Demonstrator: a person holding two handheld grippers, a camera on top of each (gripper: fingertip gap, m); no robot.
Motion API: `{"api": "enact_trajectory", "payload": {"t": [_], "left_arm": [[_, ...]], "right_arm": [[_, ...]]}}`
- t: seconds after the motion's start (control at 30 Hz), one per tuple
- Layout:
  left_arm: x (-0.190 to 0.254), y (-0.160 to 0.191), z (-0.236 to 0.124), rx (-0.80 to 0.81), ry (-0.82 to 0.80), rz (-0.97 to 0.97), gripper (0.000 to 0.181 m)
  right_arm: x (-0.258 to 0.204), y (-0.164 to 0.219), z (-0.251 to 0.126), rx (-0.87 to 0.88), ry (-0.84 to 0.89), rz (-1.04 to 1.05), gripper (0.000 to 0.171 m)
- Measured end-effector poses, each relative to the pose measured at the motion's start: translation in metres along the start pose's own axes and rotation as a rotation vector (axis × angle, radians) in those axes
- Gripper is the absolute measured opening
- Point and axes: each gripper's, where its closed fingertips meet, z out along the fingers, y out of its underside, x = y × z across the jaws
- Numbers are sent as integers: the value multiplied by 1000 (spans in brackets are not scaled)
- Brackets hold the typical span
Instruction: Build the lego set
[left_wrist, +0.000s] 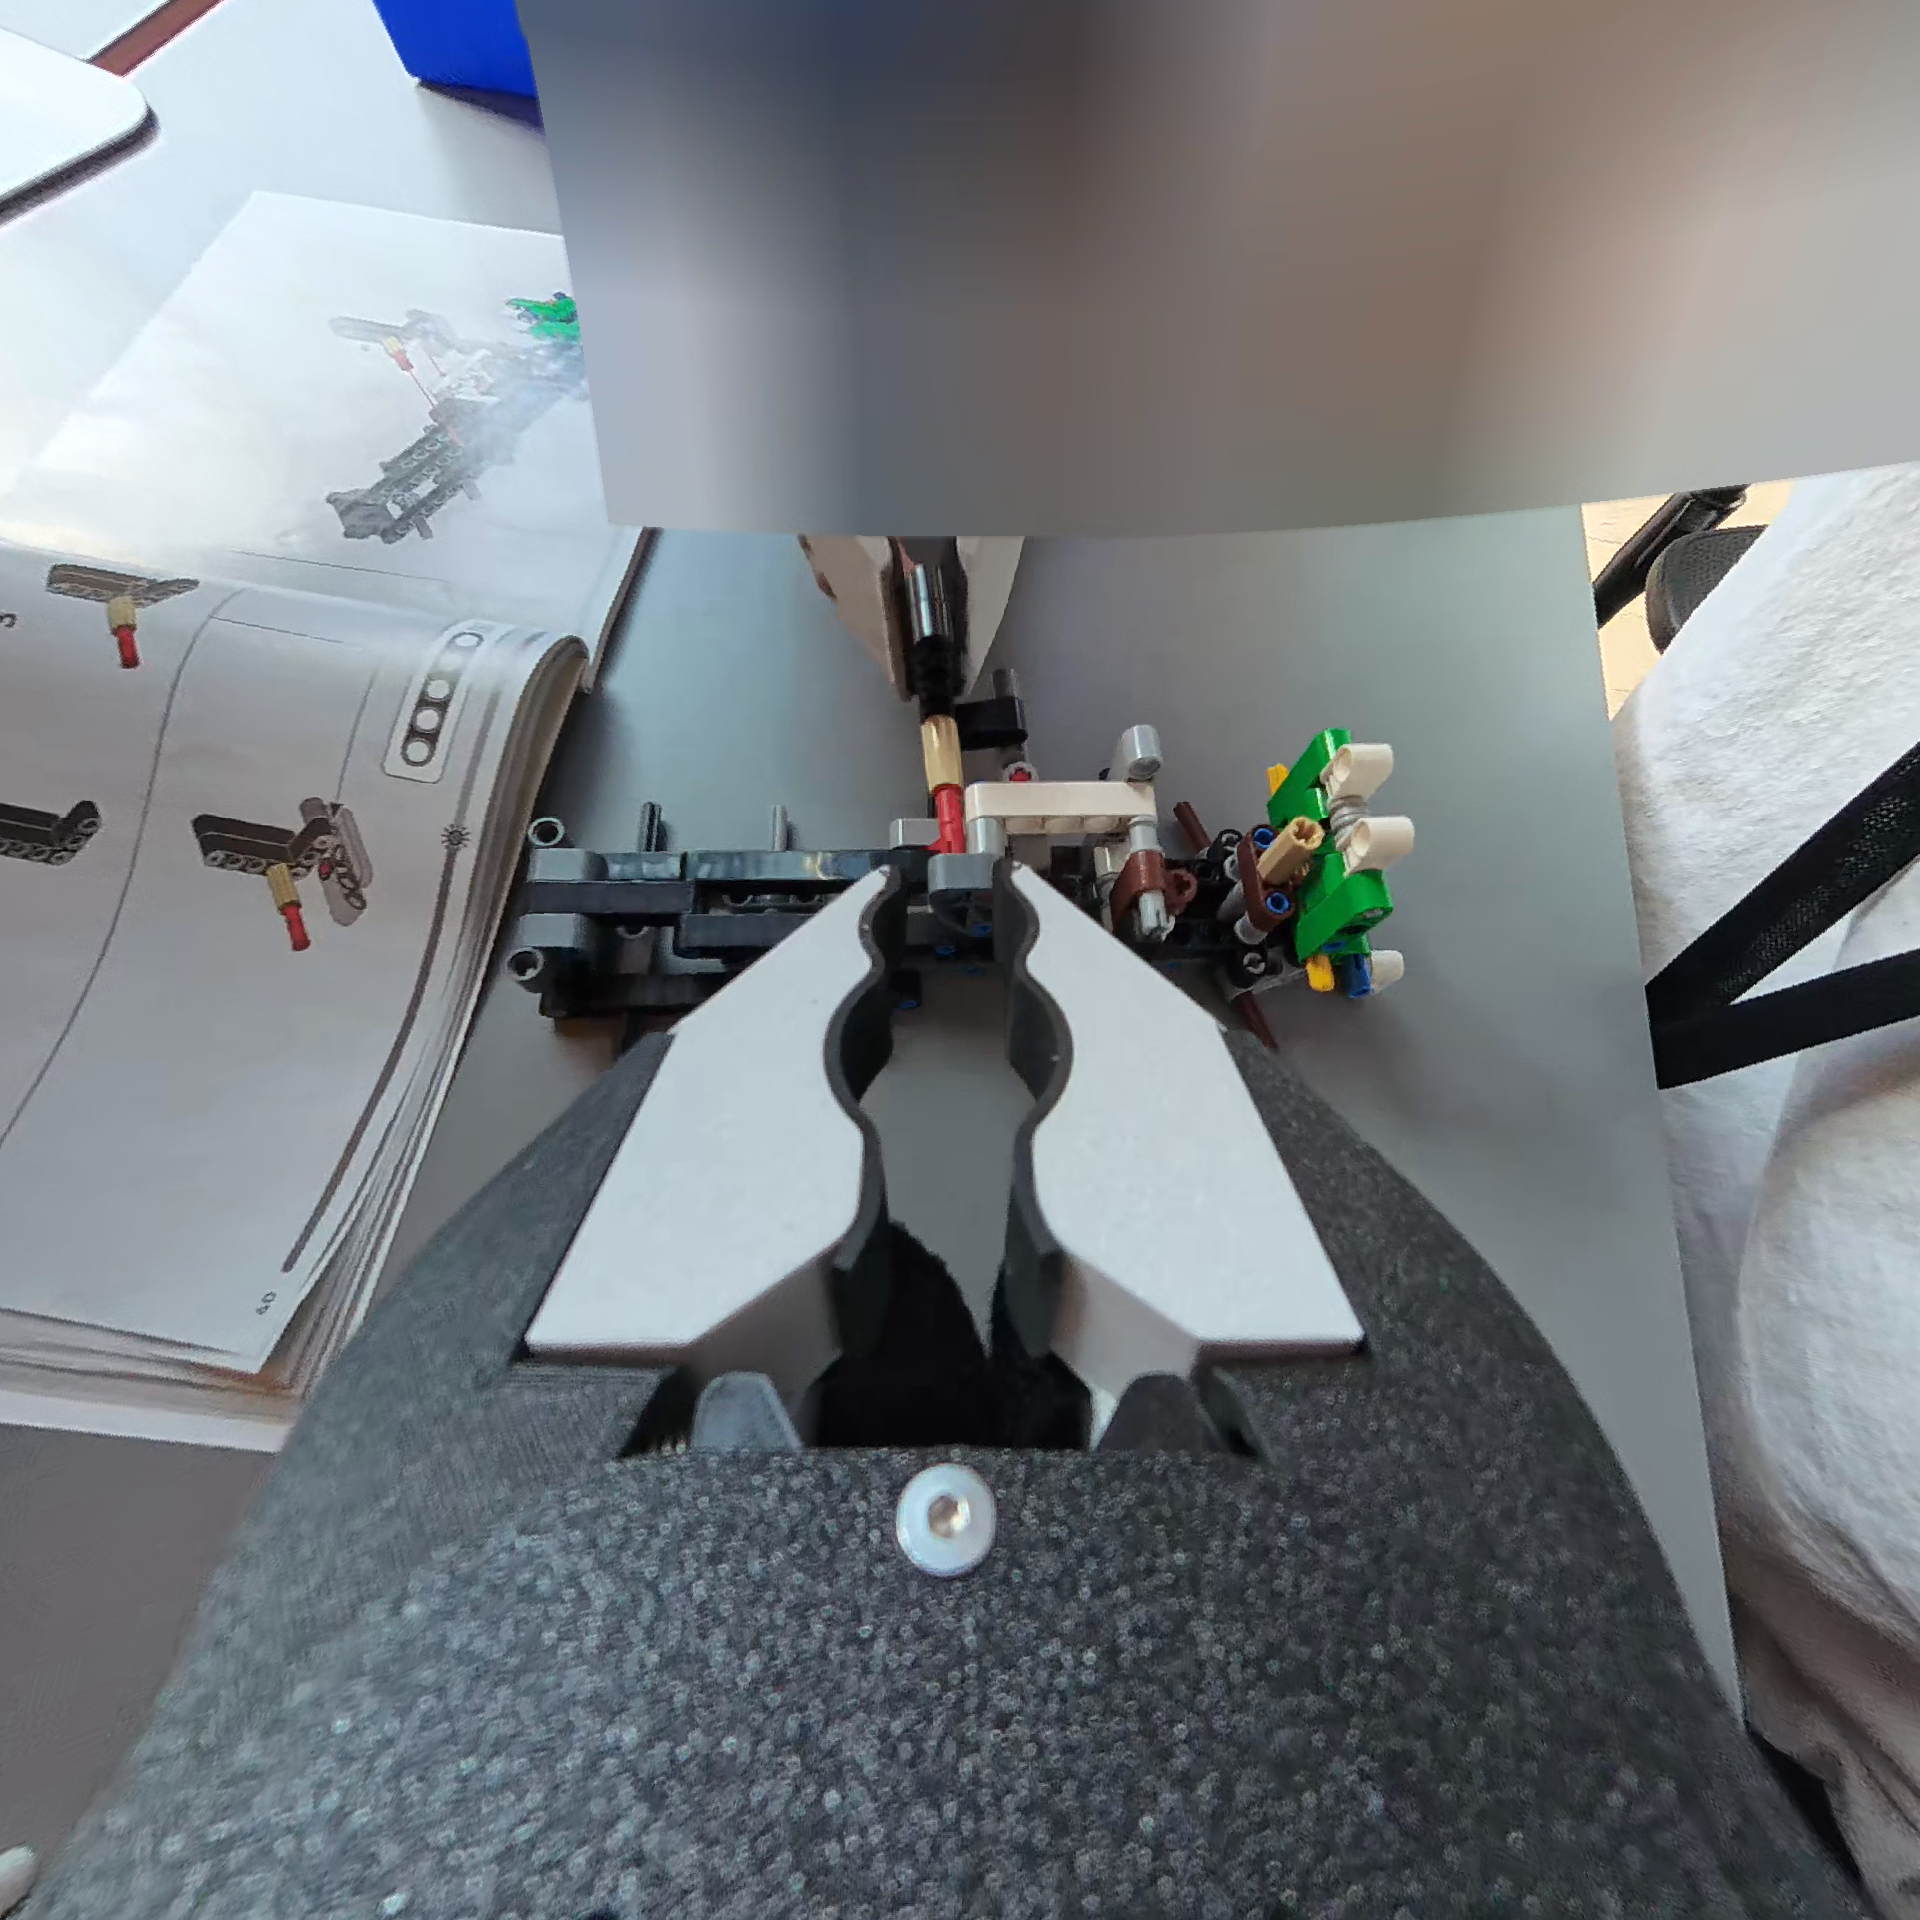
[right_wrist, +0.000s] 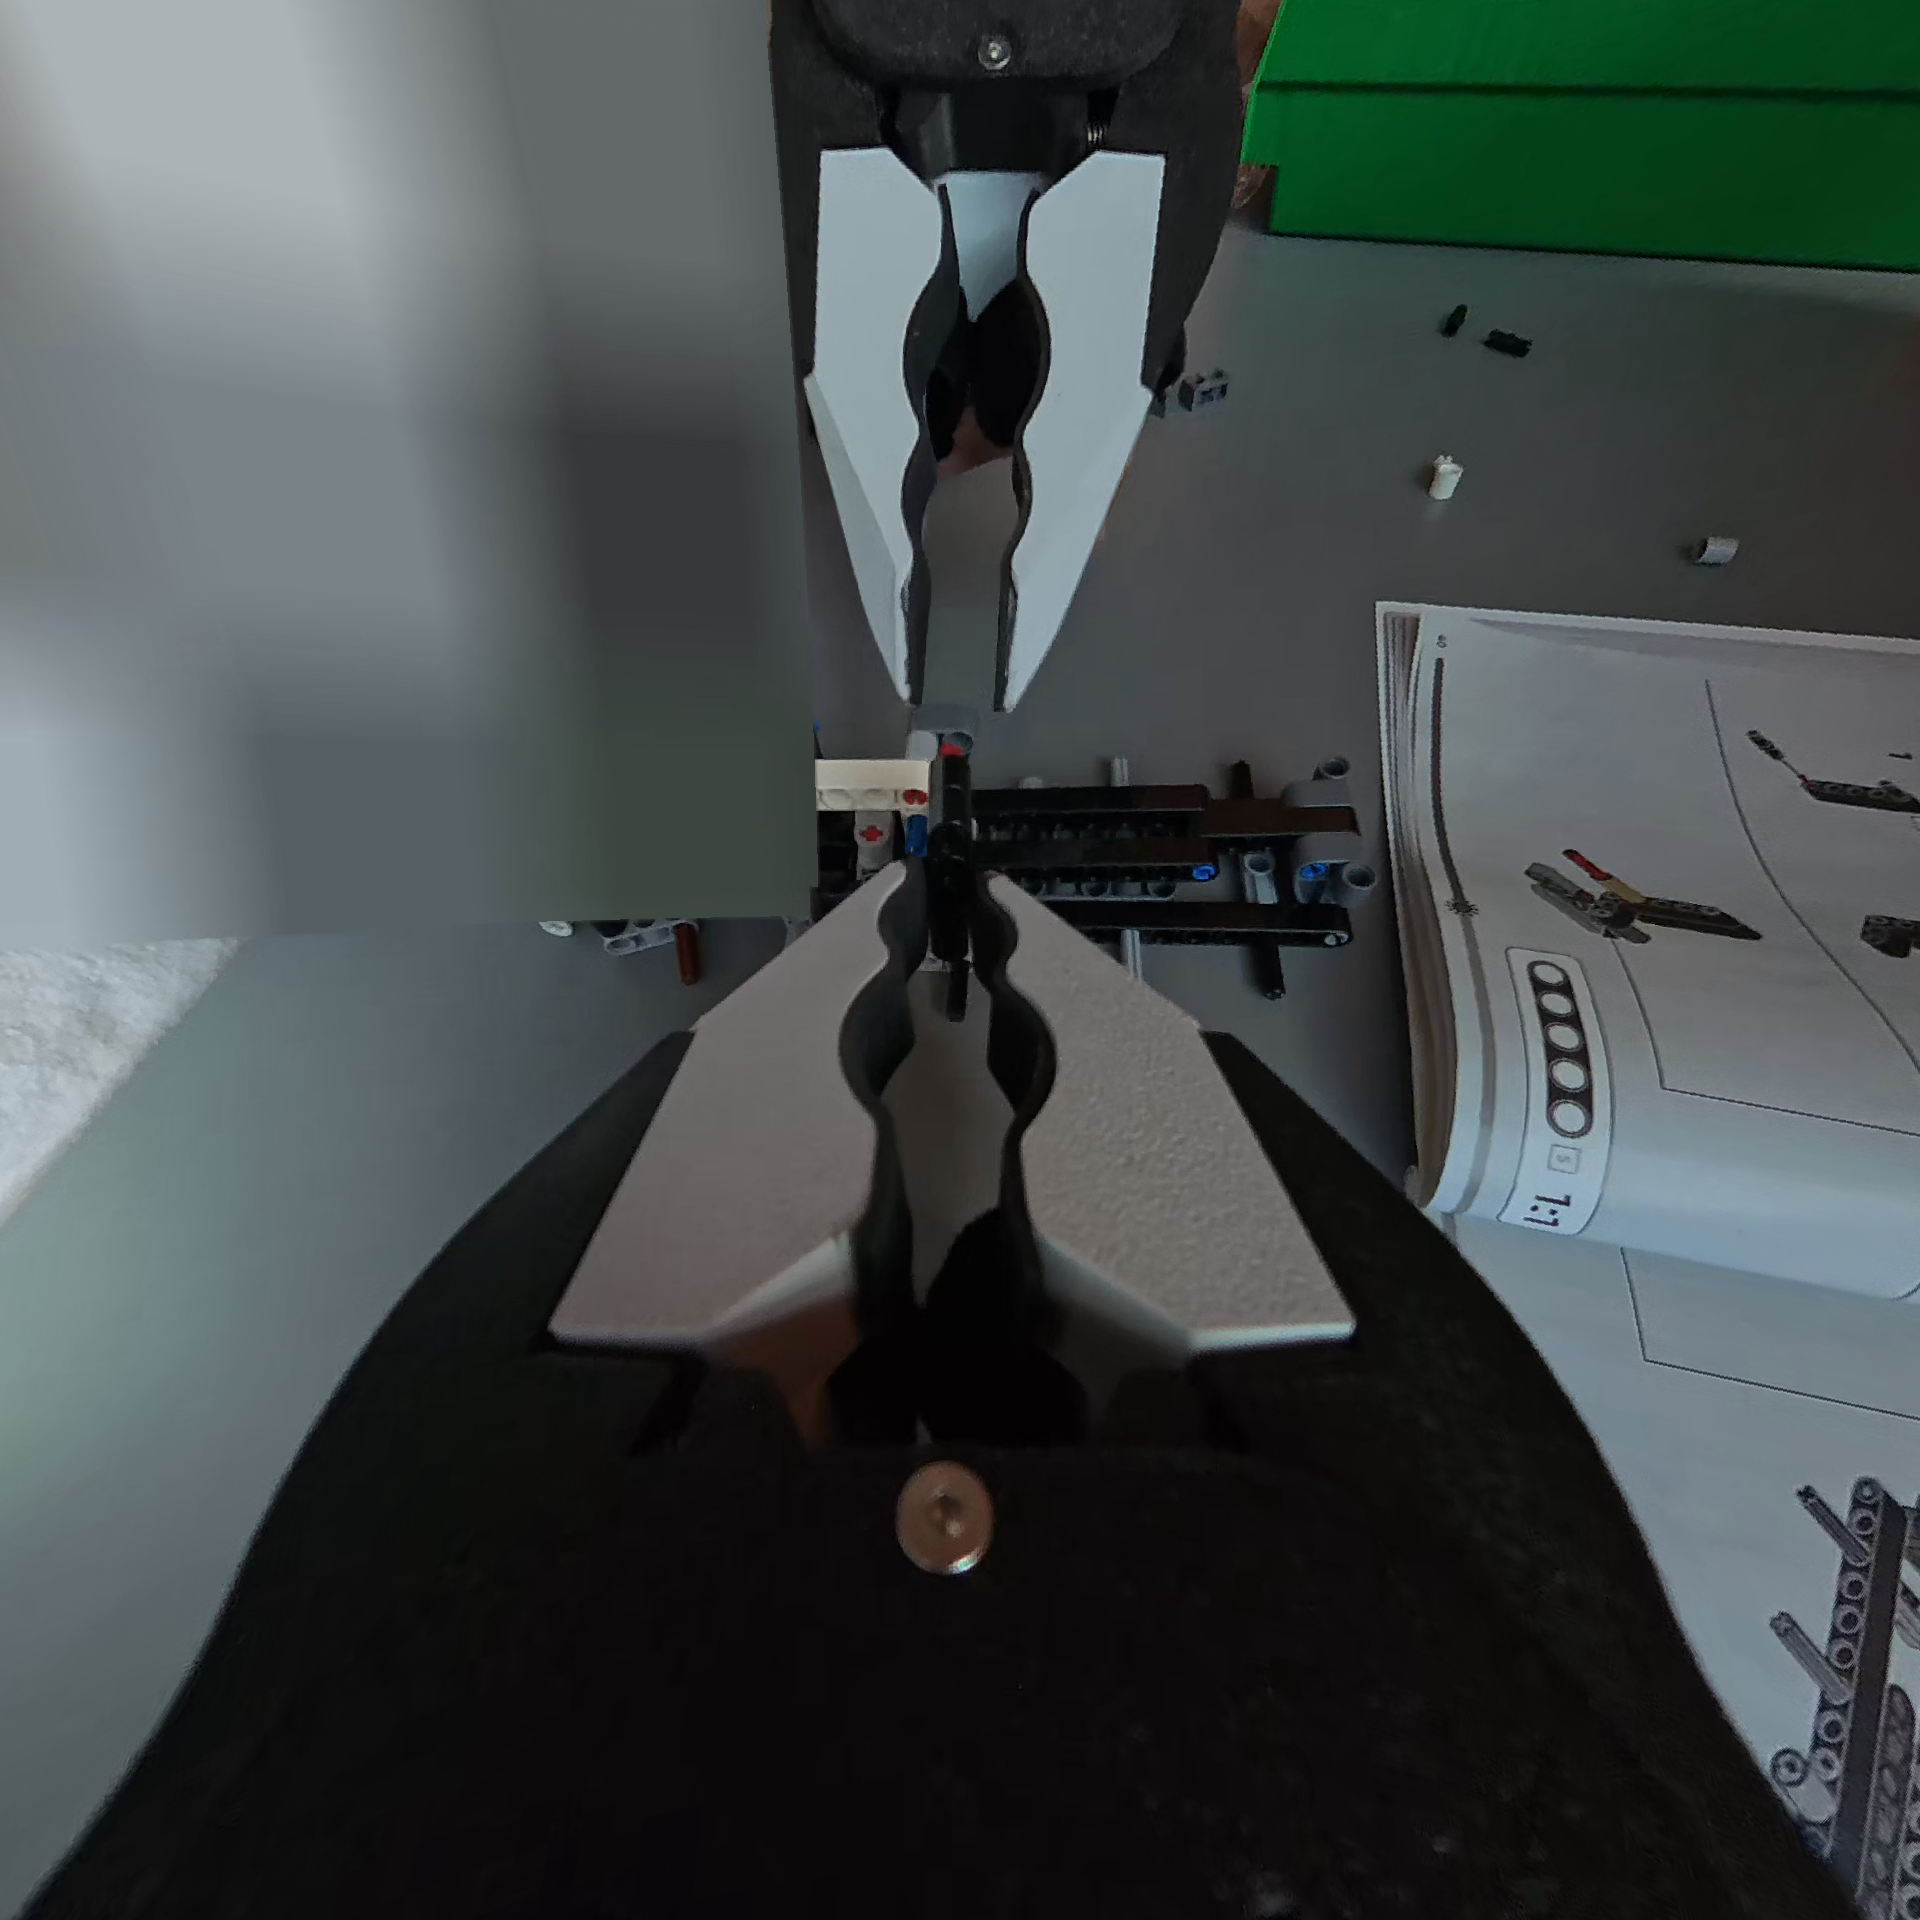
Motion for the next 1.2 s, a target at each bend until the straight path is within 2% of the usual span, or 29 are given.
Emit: {"api": "enact_trajectory", "payload": {"t": [0.03, 0.73, 1.2], "left_arm": [[1, 1, 0, -6, 11, -2, 15], [3, 8, 8, -29, 53, -14, 13], [4, 7, 8, -10, 94, -57, 14]], "right_arm": [[0, 0, 0, -1, 3, -5, 6], [2, -6, 0, 30, 20, -65, 6], [0, -7, -1, 78, 105, -269, 6]]}}
